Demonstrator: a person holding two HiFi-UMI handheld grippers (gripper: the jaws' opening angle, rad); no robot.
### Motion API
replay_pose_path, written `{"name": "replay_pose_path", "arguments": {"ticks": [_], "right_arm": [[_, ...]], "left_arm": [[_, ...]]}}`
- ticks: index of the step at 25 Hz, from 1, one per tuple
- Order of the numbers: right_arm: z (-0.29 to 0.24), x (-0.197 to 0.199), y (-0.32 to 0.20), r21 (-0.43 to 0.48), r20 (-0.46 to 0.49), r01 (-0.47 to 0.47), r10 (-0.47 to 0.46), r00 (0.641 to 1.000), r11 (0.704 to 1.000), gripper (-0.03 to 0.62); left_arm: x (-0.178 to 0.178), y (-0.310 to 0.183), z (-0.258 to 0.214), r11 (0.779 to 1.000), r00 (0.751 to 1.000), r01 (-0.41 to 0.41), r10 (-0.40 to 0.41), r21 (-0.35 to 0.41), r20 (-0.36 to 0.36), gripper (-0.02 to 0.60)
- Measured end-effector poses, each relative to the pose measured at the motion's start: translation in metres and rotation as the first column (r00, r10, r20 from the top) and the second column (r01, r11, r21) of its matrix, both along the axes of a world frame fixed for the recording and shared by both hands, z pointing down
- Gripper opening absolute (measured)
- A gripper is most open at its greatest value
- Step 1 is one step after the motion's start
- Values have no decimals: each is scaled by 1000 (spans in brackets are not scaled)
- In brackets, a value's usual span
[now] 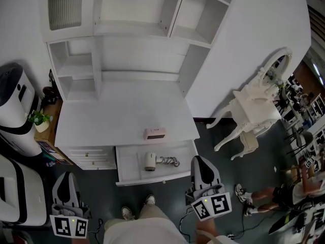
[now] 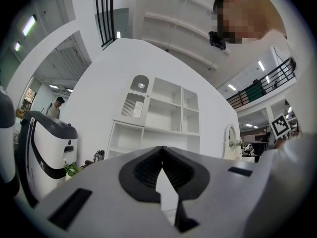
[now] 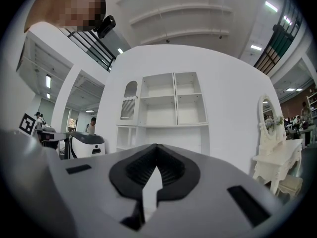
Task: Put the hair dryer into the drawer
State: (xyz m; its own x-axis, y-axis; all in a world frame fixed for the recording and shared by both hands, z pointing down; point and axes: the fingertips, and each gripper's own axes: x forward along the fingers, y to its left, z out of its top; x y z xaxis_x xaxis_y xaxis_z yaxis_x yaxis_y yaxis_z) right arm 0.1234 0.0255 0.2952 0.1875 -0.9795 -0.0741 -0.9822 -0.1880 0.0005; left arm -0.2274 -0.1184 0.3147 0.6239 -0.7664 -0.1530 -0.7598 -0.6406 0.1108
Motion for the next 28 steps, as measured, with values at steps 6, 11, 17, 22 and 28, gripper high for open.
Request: {"name": "replay_pose_path", "arguments": {"ticks": [6,11,17,22,28], "right_arm": [[6,2,10,-15,6,-13,14,1000,1000,9],[6,4,15,-9,10,-18,18,1000,1000,9],[6,3,13,-6,11,-13,13,1000,1000,9],[9,5,12,-16,8,-12,12,1000,1000,9],[10,8,7,-22,3,-9,9,1000,1000,9]], "left_arm": [[8,2,-2,1000,1000,-16,16,14,-2,15],[15,3,-2,1000,1000,-25,25,16,2,15],[18,2,0,999,999,-33,33,8,8,15],[22,1,1,999,999,-35,35,7,5,15],[26,-3,5,999,999,-36,36,-5,8,15]]}}
